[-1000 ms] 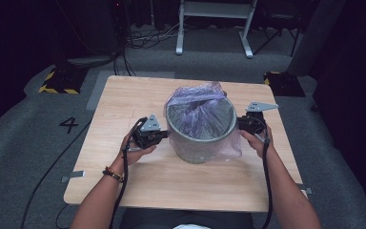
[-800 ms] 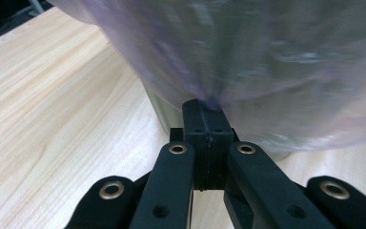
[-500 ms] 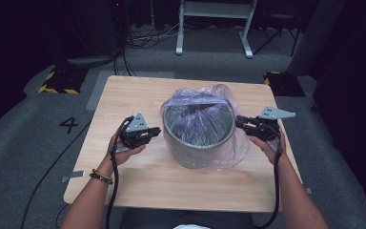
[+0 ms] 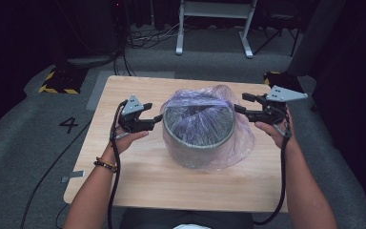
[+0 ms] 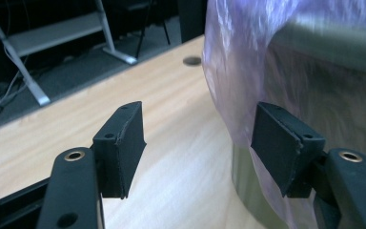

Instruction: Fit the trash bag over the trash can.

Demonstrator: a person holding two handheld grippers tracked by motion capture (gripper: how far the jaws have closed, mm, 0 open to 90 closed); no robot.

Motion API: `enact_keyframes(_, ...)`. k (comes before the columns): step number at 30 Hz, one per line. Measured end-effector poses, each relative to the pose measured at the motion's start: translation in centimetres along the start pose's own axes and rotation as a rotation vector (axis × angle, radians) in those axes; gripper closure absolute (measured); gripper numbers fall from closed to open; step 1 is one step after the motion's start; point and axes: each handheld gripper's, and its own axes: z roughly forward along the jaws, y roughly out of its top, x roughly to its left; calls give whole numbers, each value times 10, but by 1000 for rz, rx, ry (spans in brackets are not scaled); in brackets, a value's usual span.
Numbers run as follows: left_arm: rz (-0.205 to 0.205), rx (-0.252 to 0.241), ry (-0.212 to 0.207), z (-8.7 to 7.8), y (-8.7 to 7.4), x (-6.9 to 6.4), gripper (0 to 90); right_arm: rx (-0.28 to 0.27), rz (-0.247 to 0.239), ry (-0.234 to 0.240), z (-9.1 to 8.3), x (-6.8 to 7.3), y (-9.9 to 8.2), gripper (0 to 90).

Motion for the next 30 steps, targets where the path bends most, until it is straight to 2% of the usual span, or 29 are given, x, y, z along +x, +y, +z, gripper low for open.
enact_keyframes(2,0,-4,-15,4,3,2,388,17,-7,26,11,-1,6,440)
enact_keyframes(3,14,0,-8,6,5,2,403,31,-6,43,17,-2,8,446)
enact_keyframes(6,29,27,-30,13,7,2,487,65,-35,71,31,-1,12,501)
enact_keyframes(8,42,33,-59,16,8,0,580,90,-45,92,40,0,13,575)
enact_keyframes(9,46,39,-60,18,8,-1,628,102,-63,102,44,1,12,661)
enact_keyframes(10,48,40,-68,19,8,-2,628,102,-63,102,44,1,12,661)
enact_keyframes(11,59,46,-88,22,7,-4,660,102,-67,100,45,1,12,717)
enact_keyframes(12,68,53,-91,23,7,-5,715,108,-80,98,47,1,12,776)
enact_keyframes(14,85,63,-113,26,7,-7,769,111,-97,98,49,2,13,856)
enact_keyframes(15,95,66,-110,28,8,-9,819,116,-108,88,50,2,13,899)
enact_keyframes(16,97,63,-117,29,8,-10,866,116,-107,79,51,1,13,900)
enact_keyframes(17,96,61,-142,30,8,-10,895,113,-103,72,51,0,14,900)
enact_keyframes(19,109,70,-134,32,9,-12,900,102,-89,45,51,-2,14,900)
enact_keyframes(26,116,88,-149,37,10,-14,900,29,34,-24,54,-18,9,900)
enact_keyframes(29,128,94,-159,39,10,-16,900,41,68,-87,58,-26,5,900)
enact_keyframes(30,132,94,-160,40,10,-17,900,41,68,-87,58,-26,5,900)
